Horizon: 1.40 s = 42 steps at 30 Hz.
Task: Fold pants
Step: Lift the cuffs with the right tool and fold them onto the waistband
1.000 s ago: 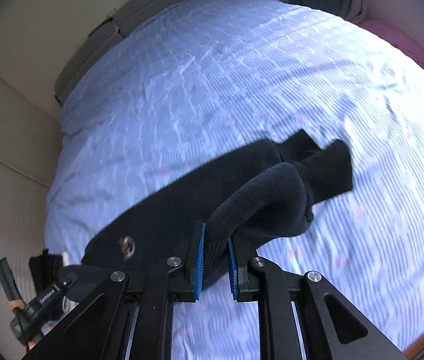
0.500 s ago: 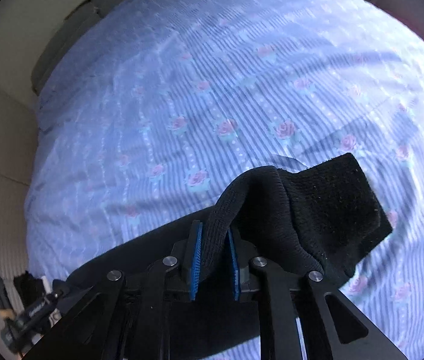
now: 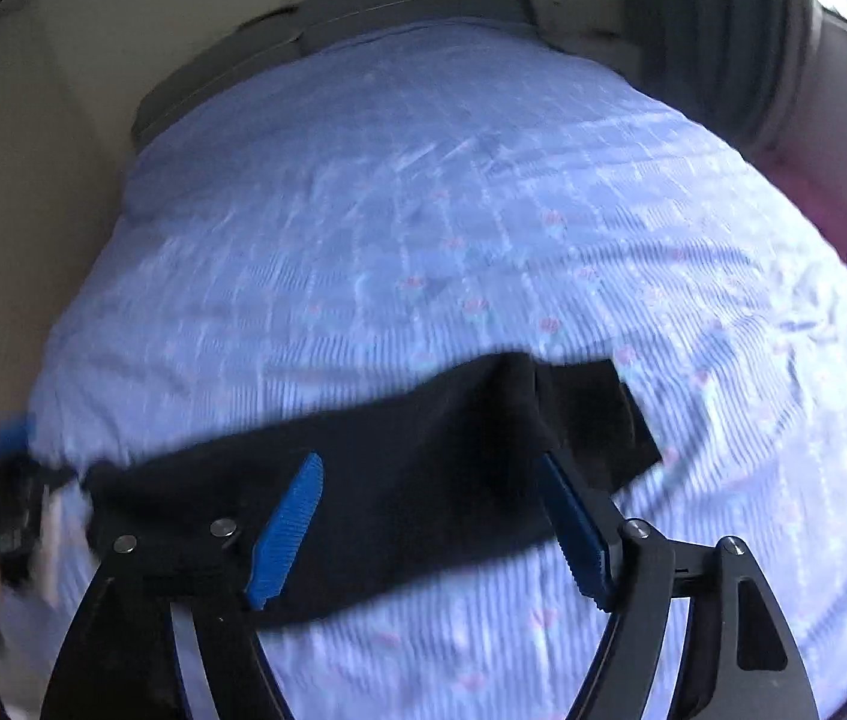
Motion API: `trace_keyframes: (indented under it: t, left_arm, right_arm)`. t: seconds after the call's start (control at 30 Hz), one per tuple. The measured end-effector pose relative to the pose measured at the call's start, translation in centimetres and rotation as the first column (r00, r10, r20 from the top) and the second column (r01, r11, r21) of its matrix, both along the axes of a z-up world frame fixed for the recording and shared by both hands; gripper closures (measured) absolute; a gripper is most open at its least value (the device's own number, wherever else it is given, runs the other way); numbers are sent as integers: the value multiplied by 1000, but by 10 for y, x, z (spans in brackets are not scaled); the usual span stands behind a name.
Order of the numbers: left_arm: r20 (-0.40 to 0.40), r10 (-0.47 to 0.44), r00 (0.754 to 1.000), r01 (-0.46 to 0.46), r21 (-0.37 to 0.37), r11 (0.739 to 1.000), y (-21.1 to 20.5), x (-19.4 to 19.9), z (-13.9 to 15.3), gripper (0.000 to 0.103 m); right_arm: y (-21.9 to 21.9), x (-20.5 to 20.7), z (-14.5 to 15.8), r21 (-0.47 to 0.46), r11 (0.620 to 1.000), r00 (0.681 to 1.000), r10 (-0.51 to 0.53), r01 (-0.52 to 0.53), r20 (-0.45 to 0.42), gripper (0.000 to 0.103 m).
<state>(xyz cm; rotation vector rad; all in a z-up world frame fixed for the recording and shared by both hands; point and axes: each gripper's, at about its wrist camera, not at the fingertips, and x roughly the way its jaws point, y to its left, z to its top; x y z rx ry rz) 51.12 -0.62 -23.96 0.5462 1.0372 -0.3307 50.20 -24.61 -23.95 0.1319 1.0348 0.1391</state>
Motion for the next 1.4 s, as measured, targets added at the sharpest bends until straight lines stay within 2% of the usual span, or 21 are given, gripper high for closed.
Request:
trace_keyframes:
  t: [0.1, 0.17, 0.2, 0.23, 0.27, 0.33, 0.47, 0.6, 0.7, 0.77, 0.83, 0.9, 0.93, 0.97, 1.03, 1.13, 1.23, 1.3, 1.37, 1.4]
  left_arm:
    - [-39, -88, 995, 88, 5, 996, -19, 13, -18, 16]
    - [-83, -97, 992, 98, 13, 995, -29, 22, -37, 20]
    - [-114, -97, 989, 100, 22, 995, -32, 27, -48, 27]
    - [-127, -97, 987, 101, 28, 994, -35, 29, -57, 50]
    - [-145, -90, 985, 95, 28, 995, -36, 32, -67, 70]
    - [-155, -44, 987, 46, 10, 999, -33, 42, -78, 78]
    - [-145, 99, 984, -109, -67, 992, -20, 64, -81, 79]
    - [-131, 149, 980, -155, -44, 987, -22, 77, -98, 78]
    - [-153, 211, 965, -223, -65, 973, -15, 91, -104, 71]
    - [-174, 268, 948, -289, -109, 951, -4, 95, -98, 60]
    - [-169, 307, 936, -335, -169, 927, 11, 86, -78, 51]
    - [-88, 345, 935, -356, -188, 915, 23, 68, -53, 33]
    - [-43, 370, 928, -372, -167, 913, 29, 59, -43, 25]
    - [-10, 390, 921, -386, -163, 908, 38, 47, -32, 25]
    - [-8, 437, 899, -430, -191, 882, 59, 23, -18, 25]
    - [-41, 535, 844, -526, -263, 809, 101, -20, -15, 25]
    - [-99, 618, 780, -615, -304, 728, 135, -53, -34, 26]
    - [-158, 637, 754, -650, -321, 689, 146, -64, -52, 30]
    - [-191, 643, 742, -664, -337, 667, 151, -67, -68, 52]
    - [-188, 646, 740, -665, -346, 662, 152, -66, -73, 54]
  right_arm:
    - [14, -20, -25, 20, 997, 995, 80, -79, -66, 28]
    - [19, -29, -45, 80, 993, 987, 101, -91, -125, 28]
    - [22, -33, -56, 113, 989, 982, 110, -92, -155, 28]
    - [24, -34, -63, 130, 988, 978, 112, -89, -175, 28]
    - [25, -37, -72, 158, 984, 975, 115, -85, -192, 28]
    - [26, -39, -81, 186, 980, 970, 107, -66, -217, 28]
    - [30, -39, -86, 217, 974, 972, 109, -62, -208, 28]
    - [38, -26, -83, 243, 966, 976, 132, -88, -173, 28]
    - [49, -16, -81, 248, 961, 974, 163, -122, -155, 28]
    - [62, -14, -81, 250, 955, 969, 200, -160, -147, 28]
    - [72, -13, -83, 266, 946, 960, 233, -186, -155, 28]
    - [78, -14, -85, 276, 939, 953, 255, -204, -162, 28]
    - [80, -14, -84, 276, 937, 951, 264, -214, -159, 28]
    - [83, -16, -84, 270, 936, 949, 274, -227, -153, 28]
    - [88, -19, -85, 265, 933, 947, 288, -244, -142, 28]
    - [93, -19, -87, 275, 928, 943, 298, -250, -148, 28]
    - [104, -17, -88, 279, 923, 939, 313, -265, -145, 28]
    - [107, -17, -89, 270, 921, 935, 327, -282, -140, 28]
    - [113, -19, -90, 253, 917, 928, 350, -310, -131, 28]
    - [115, -20, -91, 241, 917, 926, 355, -319, -125, 28]
